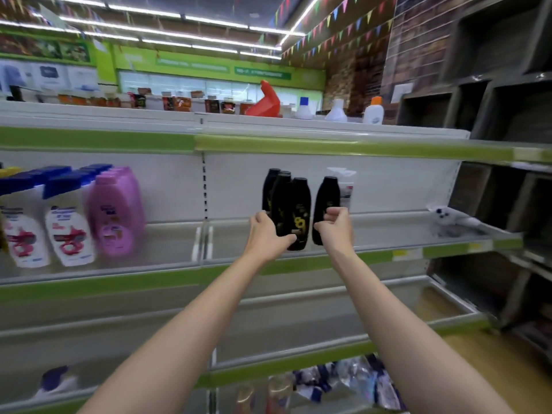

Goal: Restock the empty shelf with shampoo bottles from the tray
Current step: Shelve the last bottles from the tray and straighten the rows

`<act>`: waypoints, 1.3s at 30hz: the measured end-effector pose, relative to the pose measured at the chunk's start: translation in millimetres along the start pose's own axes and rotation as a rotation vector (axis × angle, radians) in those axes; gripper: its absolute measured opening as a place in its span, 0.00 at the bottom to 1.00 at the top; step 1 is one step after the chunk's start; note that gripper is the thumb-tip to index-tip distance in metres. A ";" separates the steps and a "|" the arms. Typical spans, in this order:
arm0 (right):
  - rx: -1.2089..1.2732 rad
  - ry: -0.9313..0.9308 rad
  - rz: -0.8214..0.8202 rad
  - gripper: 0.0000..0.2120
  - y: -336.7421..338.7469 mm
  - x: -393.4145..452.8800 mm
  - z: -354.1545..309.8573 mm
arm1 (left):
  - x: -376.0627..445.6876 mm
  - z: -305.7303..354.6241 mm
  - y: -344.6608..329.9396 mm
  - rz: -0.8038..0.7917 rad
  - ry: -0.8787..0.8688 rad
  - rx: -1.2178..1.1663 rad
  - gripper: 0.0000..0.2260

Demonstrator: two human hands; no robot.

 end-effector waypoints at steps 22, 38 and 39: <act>-0.090 0.052 -0.325 0.24 -22.2 75.9 50.4 | 58.6 -18.8 -65.3 0.055 0.159 -0.021 0.40; -0.117 0.182 -0.428 0.25 -45.3 29.1 19.0 | 45.4 -17.5 -54.7 -0.123 0.207 -0.108 0.36; -0.125 0.185 -0.433 0.25 -48.5 27.2 18.0 | 43.4 -17.0 -56.3 -0.149 0.202 -0.113 0.37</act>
Point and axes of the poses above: each hand's wrist, its own x-axis towards the middle knuckle, its own y-axis out of the back of the hand, z = x × y, the point moved 10 cm from there along x, towards the middle knuckle, and after that the axes turned 10 degrees about z, right-handed, at the moved point
